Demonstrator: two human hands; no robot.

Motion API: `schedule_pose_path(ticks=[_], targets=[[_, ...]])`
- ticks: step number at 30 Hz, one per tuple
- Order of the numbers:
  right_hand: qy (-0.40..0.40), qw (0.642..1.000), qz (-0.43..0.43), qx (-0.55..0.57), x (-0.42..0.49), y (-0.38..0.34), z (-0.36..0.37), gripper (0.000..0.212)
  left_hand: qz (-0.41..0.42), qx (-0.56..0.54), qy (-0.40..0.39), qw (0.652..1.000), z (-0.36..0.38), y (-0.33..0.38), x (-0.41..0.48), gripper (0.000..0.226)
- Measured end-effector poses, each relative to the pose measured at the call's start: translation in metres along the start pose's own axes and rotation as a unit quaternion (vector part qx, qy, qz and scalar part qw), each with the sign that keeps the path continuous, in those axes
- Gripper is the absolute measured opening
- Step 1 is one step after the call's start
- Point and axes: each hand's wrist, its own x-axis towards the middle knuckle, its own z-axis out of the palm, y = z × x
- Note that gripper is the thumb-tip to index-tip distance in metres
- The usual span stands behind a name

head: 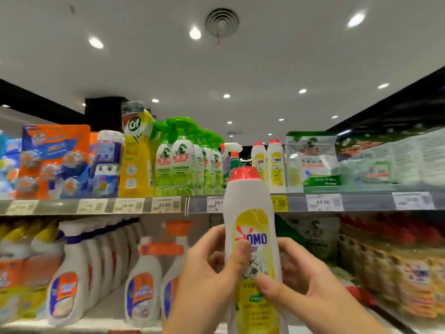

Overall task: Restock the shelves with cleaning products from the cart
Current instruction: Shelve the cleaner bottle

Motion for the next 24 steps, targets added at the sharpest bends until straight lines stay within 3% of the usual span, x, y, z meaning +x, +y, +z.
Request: schedule_pose_path(ticks=[9,14,16,24], targets=[[0.037,0.995,-0.047,-0.082,0.088,-0.013,-0.070,0.043,0.068,-0.023,-0.079,0.994,0.031,-0.014,0.123,0.034],[0.058,0.978,-0.090,-0.181,0.150,-0.035,-0.124,0.042,0.098,0.025,-0.084,0.991,0.055,-0.008,0.202,0.038],[0.062,0.972,-0.106,-0.199,0.175,-0.046,-0.148,0.043,0.103,0.050,-0.094,0.989,0.064,-0.001,0.236,0.029],[0.042,0.966,-0.090,-0.239,0.271,-0.038,-0.224,0.037,0.052,0.122,-0.119,0.984,0.100,-0.018,0.339,0.016]])
